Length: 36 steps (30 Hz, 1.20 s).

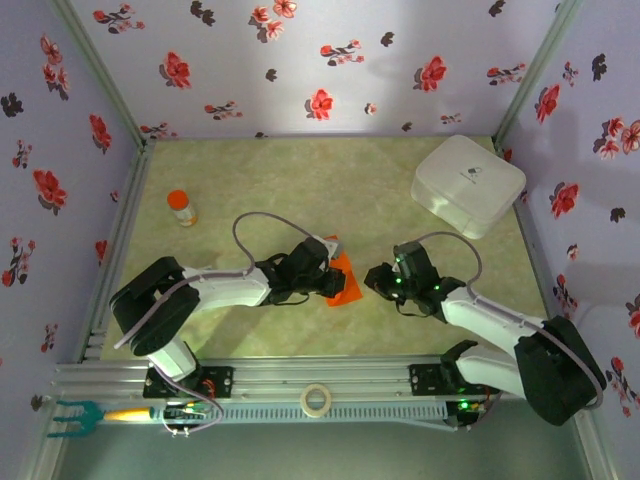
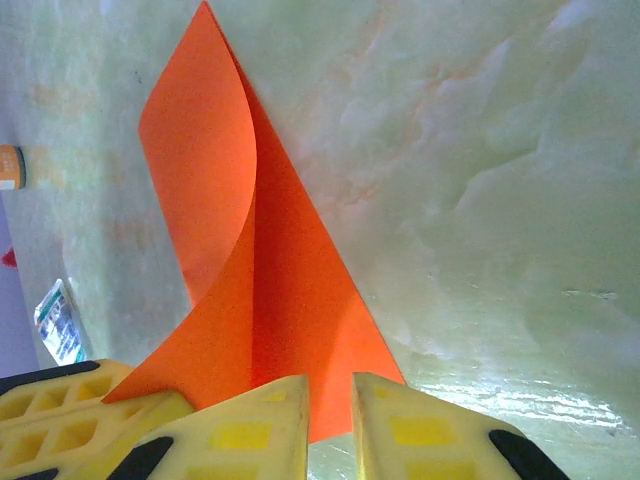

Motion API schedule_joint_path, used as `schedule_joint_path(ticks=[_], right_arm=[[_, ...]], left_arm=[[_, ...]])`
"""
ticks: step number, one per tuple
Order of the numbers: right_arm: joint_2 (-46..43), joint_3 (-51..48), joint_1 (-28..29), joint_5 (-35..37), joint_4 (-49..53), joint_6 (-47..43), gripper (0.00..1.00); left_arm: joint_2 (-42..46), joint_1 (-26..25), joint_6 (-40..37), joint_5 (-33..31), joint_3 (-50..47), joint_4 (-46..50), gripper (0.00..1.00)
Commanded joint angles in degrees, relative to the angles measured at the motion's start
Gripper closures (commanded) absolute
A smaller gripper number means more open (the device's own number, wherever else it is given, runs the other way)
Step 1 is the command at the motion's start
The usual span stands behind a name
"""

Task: Fold a paper plane with a square sheet of paper (pick it up from the middle)
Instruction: Fold the triangle a second time at the center of the table.

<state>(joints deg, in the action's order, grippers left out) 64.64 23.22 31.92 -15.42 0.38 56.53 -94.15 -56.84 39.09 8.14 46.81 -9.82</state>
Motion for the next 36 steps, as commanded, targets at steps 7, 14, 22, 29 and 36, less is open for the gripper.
schedule_joint_path(ticks=[7,14,22,29,36], right_arm=[[6.0,-0.8,0.4,-5.5,-5.9,3.8,0.89],[10.6,-1.0,2.0,-7.5,-13.5,6.6,0.97],[16.1,0.4,2.2,-8.3,-17.1,6.7,0.99],[18.1,-0.2,2.0,-5.4,-9.7,3.6,1.00],[17.2,1.3,1.4,-3.4,-2.9,-0.4,1.00]], left_arm=[[-0.3,0.7,-0.9,-0.2,1.7,0.4,1.00],[-0.5,0.8,-0.5,-0.1,1.9,1.0,1.00],[-1.5,0.8,-0.3,0.6,2.6,1.6,1.00],[-2.6,0.9,-0.9,0.8,3.6,3.0,1.00],[-4.3,2.2,-1.7,0.6,4.2,6.4,1.00]])
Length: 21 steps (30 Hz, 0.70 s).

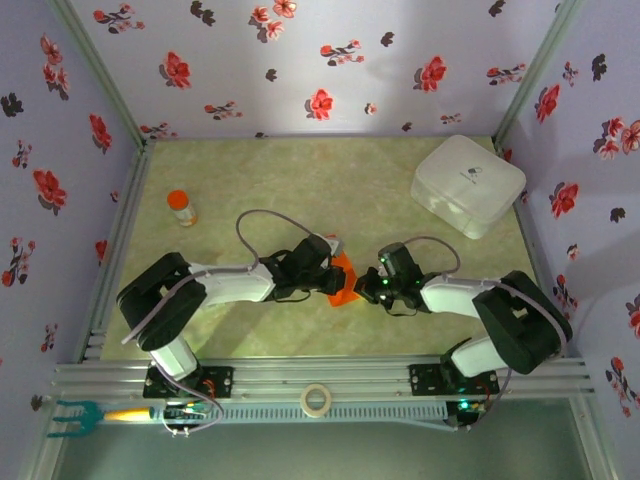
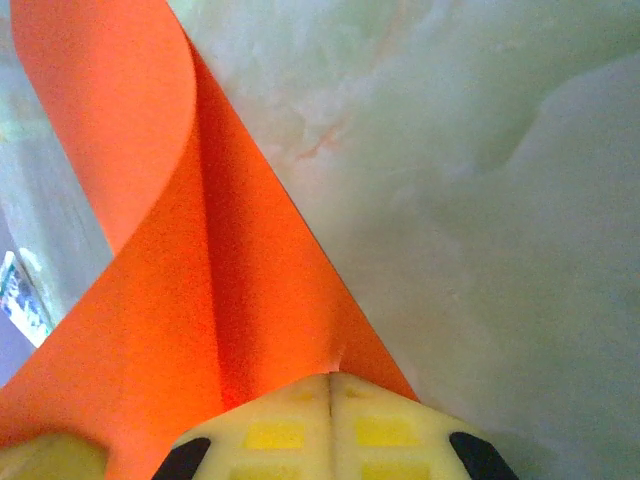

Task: Fold a paper plane with a square sheet of paper (pick it up from the middle)
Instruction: Fold the triangle a second time at the center of the table.

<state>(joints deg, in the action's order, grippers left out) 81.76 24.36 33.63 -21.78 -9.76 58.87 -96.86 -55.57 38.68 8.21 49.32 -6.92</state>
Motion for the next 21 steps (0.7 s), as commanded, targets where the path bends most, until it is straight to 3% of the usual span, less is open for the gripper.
schedule_joint_path(ticks=[1,21], right_arm=[[0.3,0.3,-0.3,2.8,7.1,-2.7,1.00],[0.6,0.1,-0.3,2.0,6.2,-2.3,1.00]], left_arm=[[-1.8,1.2,-1.6,0.6,1.9,4.2,1.00],[-5.0,2.3,-4.7,-3.8,3.2,9.0,0.99]])
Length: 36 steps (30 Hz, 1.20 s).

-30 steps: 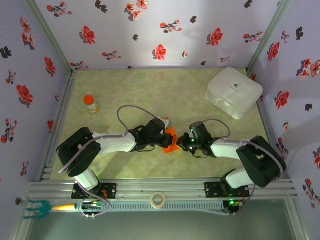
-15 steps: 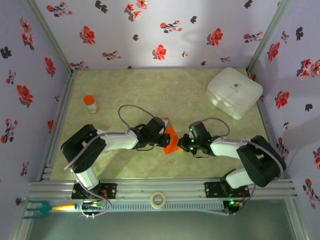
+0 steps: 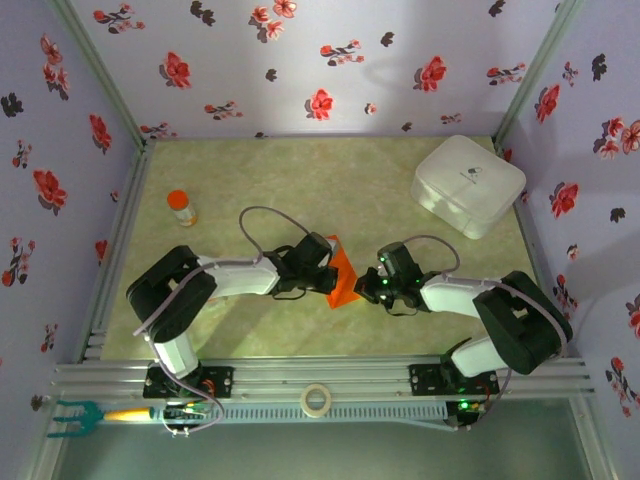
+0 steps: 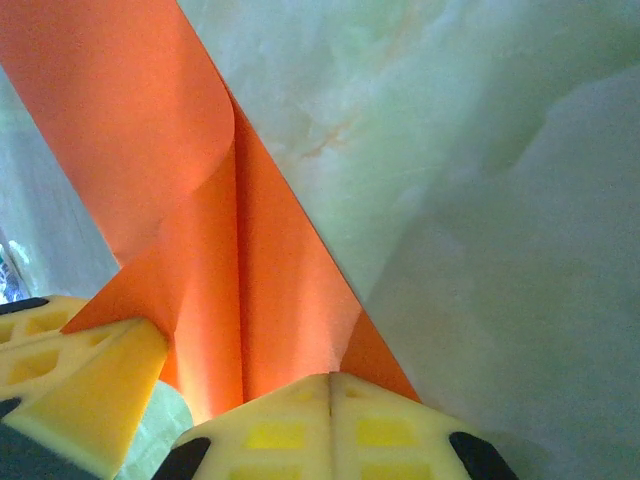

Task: Fold a paper plane with a square sheet of paper (pick it up from the middle)
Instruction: Fold the triangle a second time at the center of the table.

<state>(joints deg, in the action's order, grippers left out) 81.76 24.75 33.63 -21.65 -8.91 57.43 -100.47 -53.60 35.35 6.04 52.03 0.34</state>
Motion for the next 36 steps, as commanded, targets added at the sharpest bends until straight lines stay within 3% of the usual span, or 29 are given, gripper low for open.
schedule_joint_path(ticks=[1,10,18,36], right_arm=[[0.4,-0.4,-0.3,1.8,5.2,-0.8,1.00],[-0.9,-0.2,-0.1,-2.2,-2.3,1.2,0.94],[0.1,1.4,0.2,-3.8,-2.2,-0.7,0.91],[3.6,3.1,0.5,-4.7,-3.6,0.1,0.94]], left_arm=[[-1.7,0.5,-1.3,-1.6,0.5,1.7,0.99],[-2.3,0.4,-0.3,-1.4,-1.1,0.4,0.99],[-2.2,0.4,-0.4,-0.8,-1.1,-0.1,0.99],[-2.1,0.4,-0.1,0.1,-1.2,-0.7,0.99]])
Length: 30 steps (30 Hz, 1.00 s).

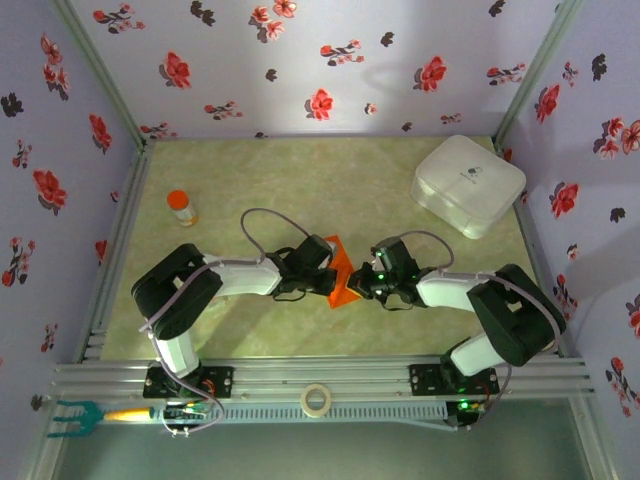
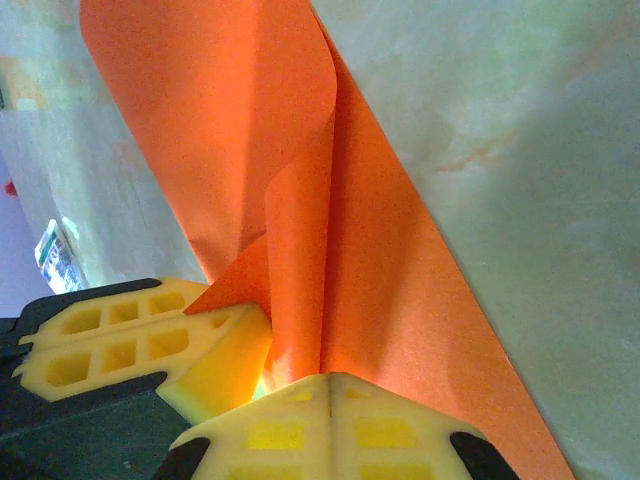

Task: Fold a paper plane with a square sheet of paper (pick it up from the middle)
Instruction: Fold the triangle a second time at the center of the table.

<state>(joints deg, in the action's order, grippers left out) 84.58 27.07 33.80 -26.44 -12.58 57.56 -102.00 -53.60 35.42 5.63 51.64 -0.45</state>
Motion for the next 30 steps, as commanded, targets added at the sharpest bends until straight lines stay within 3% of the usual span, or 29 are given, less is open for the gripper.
schedule_joint_path(ticks=[1,30], right_arm=[[1.1,0.4,0.4,0.4,0.1,0.0,0.94],[0.0,1.3,0.7,1.1,1.9,0.0,0.95]], left_arm=[[-0.6,0.4,-0.1,0.5,-0.8,0.0,0.99],[0.7,0.4,0.4,0.8,-1.3,-0.4,1.00]])
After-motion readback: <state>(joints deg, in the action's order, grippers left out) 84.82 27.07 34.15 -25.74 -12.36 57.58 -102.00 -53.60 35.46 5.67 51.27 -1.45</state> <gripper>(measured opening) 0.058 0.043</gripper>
